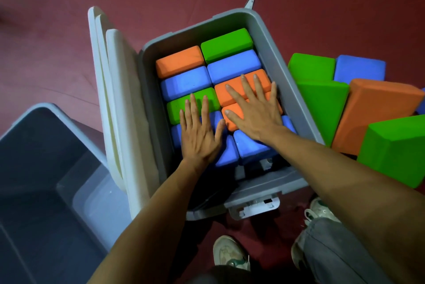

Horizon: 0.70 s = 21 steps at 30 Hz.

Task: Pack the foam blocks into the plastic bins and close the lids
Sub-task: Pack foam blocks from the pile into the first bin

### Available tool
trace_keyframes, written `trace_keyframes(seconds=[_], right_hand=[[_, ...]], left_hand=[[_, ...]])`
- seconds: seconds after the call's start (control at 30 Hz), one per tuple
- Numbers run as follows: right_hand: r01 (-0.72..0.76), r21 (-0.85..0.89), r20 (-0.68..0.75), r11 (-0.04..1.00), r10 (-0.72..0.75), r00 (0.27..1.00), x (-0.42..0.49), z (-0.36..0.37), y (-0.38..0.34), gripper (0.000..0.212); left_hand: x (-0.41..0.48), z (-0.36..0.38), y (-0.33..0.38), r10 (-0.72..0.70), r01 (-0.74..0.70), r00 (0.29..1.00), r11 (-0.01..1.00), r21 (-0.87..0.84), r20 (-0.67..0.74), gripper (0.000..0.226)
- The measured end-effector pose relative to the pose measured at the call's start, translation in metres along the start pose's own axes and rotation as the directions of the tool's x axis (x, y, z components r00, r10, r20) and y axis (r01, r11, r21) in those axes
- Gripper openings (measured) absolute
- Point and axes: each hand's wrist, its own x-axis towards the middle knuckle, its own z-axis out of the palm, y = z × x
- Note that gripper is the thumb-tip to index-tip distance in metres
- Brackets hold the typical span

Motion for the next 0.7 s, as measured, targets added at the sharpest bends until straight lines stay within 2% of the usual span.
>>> trace_keyframes(seconds=[0.17,0.33,0.7], right_hand=[[-0.088,0.073,0.049,0.993,0.084,0.995,0.006,-0.001,-0.003,0.076],[-0.135,0.106,-0.064,0.985,0.142,0.988,0.001,0.0,-0.01,0.077],[-0.204,0.211,-0.146,0.956,0.238,0.96,0.007,0.001,-0.013,0.06]], left_hand=[[0.004,0.002,-0.001,-0.021,0.019,0.999,0.999,0.029,0.047,0.076],[0.005,0.002,-0.001,-0.012,0.011,1.0,1.0,0.015,0.025,0.075],[0.005,0.001,-0.002,-0.029,0.029,0.998,1.0,0.004,0.053,0.074]])
